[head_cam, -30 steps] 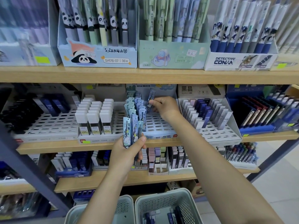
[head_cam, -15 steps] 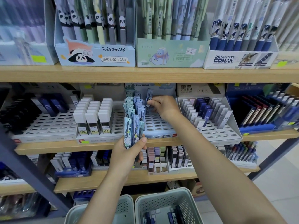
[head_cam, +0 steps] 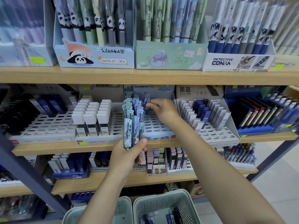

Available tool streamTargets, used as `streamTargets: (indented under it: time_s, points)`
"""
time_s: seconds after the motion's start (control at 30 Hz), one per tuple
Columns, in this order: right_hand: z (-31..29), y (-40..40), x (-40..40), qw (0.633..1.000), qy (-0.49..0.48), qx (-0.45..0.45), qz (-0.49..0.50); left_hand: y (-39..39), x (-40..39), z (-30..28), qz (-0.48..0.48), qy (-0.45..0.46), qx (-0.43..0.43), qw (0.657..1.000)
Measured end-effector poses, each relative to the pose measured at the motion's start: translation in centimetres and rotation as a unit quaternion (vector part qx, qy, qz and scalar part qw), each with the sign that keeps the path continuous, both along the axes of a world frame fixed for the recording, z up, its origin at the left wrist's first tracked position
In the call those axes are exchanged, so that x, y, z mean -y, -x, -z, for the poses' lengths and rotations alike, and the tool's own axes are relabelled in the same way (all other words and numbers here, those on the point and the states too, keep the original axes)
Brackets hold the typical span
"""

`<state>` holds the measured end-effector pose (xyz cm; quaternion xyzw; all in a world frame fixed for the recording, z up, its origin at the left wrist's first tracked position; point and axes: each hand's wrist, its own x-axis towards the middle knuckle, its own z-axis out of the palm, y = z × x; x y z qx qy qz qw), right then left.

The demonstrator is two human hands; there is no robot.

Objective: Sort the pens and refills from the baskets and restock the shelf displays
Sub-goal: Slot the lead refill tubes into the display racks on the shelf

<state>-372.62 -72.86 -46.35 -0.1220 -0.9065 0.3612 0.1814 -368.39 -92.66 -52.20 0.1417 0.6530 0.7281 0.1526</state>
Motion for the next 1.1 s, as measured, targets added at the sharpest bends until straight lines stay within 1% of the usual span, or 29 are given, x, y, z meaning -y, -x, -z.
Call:
streamTargets:
  time_s: [0.13,0.3,0.5,0.57,0.87,1.0,1.03,1.07,1.1]
  points:
    - [0.0,0.8,0.1,0.997,0.076,0.015,0.028,-0.1,0.0,0.0,0.000,-0.002,0.010,1.000]
    - [1.3,1.3,0.1,0.992,0.115,0.023,0.047,-0.1,-0.1,-0.3,0.002,-0.008,0.004,1.000]
    - [1.8,2.0,0.6,0.972,0.199,-0.062,0.109,-0.2,-0.1,-0.5,0.002,-0.009,0.003,1.000]
    - [1.9,2.2,0.7,0.970,0.207,-0.067,0.110,-0.1,-0.2,-0.5,0.000,-0.008,0.005,1.000]
    - [1.8,1.1,1.1,0.978,0.162,-0.045,0.124,-0.1,-0.6,-0.4,0.016,-0.019,0.000,1.000]
    - [2.0,-2.6,1.8,0.971,0.119,-0.149,0.145,-0.2,-0.6,-0.8,0.069,-0.026,0.022,0.997]
    - [1.7,-3.8,2.3,0.966,0.138,-0.166,0.143,-0.2,-0.6,-0.8,0.076,-0.021,0.019,0.997]
    - [1.4,-5.1,2.9,0.960,0.177,-0.174,0.127,-0.2,-0.6,-0.9,0.081,-0.014,0.013,0.997]
    - [0.9,-6.4,3.5,0.957,0.214,-0.171,0.096,-0.1,-0.6,-0.9,0.085,-0.010,0.009,0.996]
